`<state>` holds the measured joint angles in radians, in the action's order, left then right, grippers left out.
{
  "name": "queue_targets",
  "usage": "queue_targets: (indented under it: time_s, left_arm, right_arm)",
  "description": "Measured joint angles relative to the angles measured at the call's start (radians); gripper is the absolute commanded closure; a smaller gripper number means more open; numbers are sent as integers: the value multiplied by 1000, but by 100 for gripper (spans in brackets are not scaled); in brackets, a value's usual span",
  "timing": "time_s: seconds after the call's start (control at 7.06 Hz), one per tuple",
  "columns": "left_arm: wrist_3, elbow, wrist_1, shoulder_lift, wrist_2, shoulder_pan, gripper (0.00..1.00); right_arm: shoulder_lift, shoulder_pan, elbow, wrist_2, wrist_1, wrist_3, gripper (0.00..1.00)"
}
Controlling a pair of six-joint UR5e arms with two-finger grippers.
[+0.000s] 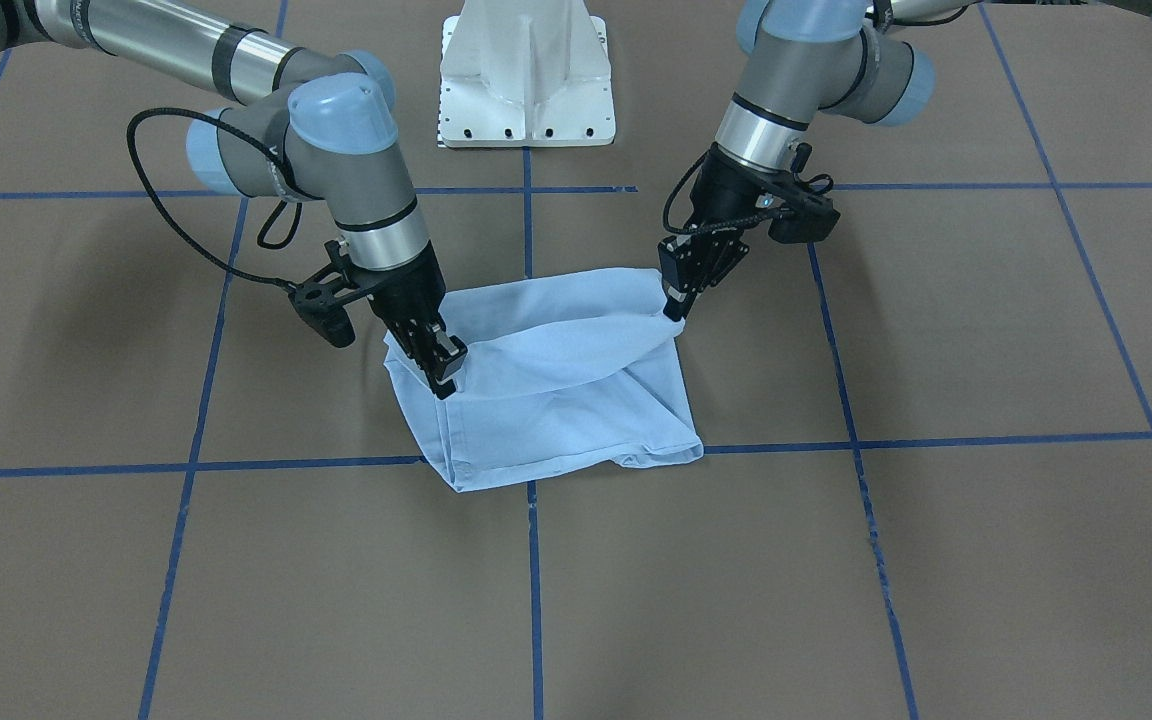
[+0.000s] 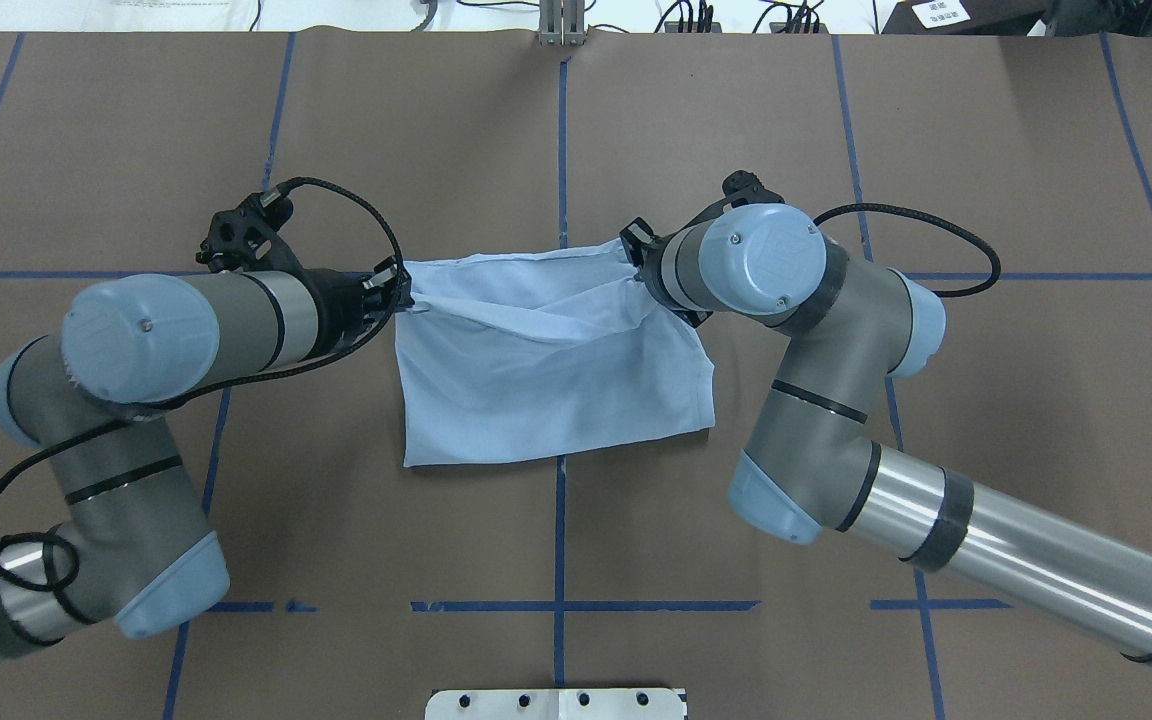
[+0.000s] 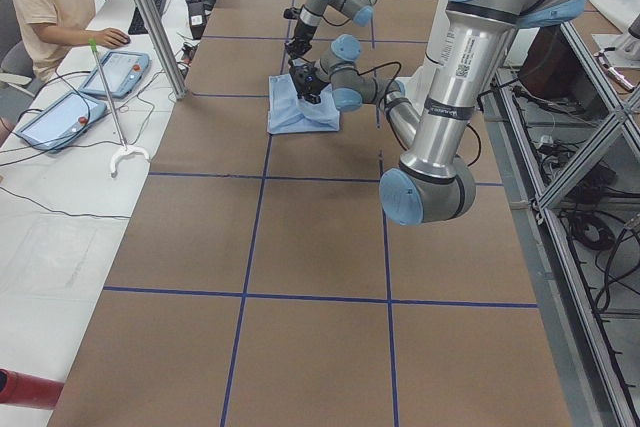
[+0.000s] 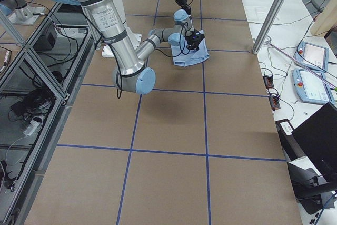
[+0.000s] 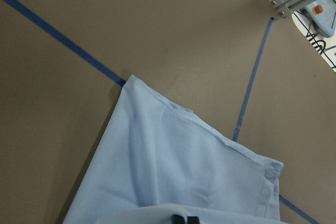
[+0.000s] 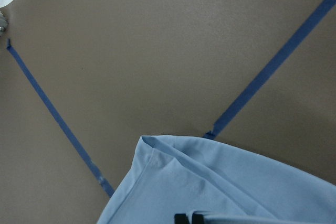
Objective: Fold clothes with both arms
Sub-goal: 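Release the shirt and raise both grippers away from it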
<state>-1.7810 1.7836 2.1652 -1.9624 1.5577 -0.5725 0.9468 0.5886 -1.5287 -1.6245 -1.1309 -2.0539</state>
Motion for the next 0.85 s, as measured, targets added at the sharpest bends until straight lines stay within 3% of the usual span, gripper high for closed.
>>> queue_targets:
  time_s: [0.14,0.28,0.42,0.57,0.85]
  left_arm:
    - [84,-176,135,-37,-1,-60,0]
    - [185,-351,288,-78,0,-122,0]
    - [243,-438,369,-104,3,-156,0]
    - [265,-458,399,-114,6,-171,0]
    - [273,-404,404,-109,62,-189,0]
  right_arm:
    - [-62,35,144,-30,86,56,0]
    - [-137,74,280,-60,148,154,0]
    - [-173,121,341,-112,188,235,0]
    - [-177,156,345,-176,202,272,0]
    - [-123,169,275,-220,203,294,0]
